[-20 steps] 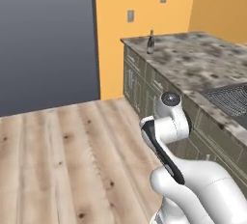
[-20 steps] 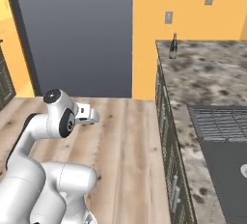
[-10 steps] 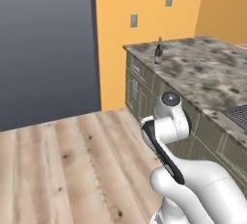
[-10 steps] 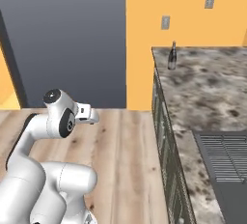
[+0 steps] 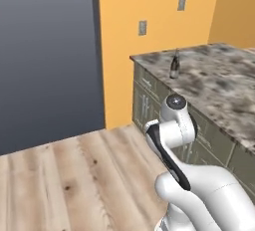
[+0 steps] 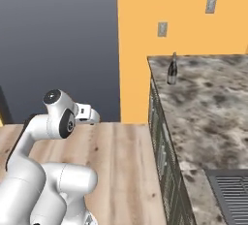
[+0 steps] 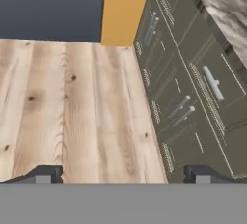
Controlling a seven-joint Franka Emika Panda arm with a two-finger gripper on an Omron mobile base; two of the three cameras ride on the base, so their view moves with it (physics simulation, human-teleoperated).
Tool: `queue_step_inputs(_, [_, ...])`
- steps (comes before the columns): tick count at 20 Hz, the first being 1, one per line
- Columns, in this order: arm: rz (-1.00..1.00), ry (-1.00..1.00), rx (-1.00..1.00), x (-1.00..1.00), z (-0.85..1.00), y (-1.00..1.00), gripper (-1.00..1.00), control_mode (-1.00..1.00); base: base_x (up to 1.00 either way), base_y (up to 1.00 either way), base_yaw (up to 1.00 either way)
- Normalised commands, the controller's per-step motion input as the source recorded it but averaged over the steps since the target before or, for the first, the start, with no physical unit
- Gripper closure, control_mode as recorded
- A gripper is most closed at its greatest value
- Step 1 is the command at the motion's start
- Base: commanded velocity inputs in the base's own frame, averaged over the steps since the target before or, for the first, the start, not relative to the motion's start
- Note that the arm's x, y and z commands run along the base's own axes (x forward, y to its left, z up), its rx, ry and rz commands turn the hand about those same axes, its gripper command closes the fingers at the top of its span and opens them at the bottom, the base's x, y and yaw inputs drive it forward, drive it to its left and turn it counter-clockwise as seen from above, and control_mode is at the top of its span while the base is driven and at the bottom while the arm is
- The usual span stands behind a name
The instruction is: Place the drinks on the dining counter in a tight cluster.
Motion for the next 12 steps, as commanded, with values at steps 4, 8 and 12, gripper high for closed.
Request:
queue_step_inputs(4, [0.0,0.0,0.0,0.0,0.0,0.0,-1.0,1.0,0.74,0.32,-0.3])
queue_step_inputs(8, [0.0,0.0,0.0,0.0,0.0,0.0,-1.0,1.0,0.63,0.35,-0.45])
queue_step_inputs(12, [0.0,0.0,0.0,0.0,0.0,0.0,-1.0,1.0,0.55,0.37,-0.54])
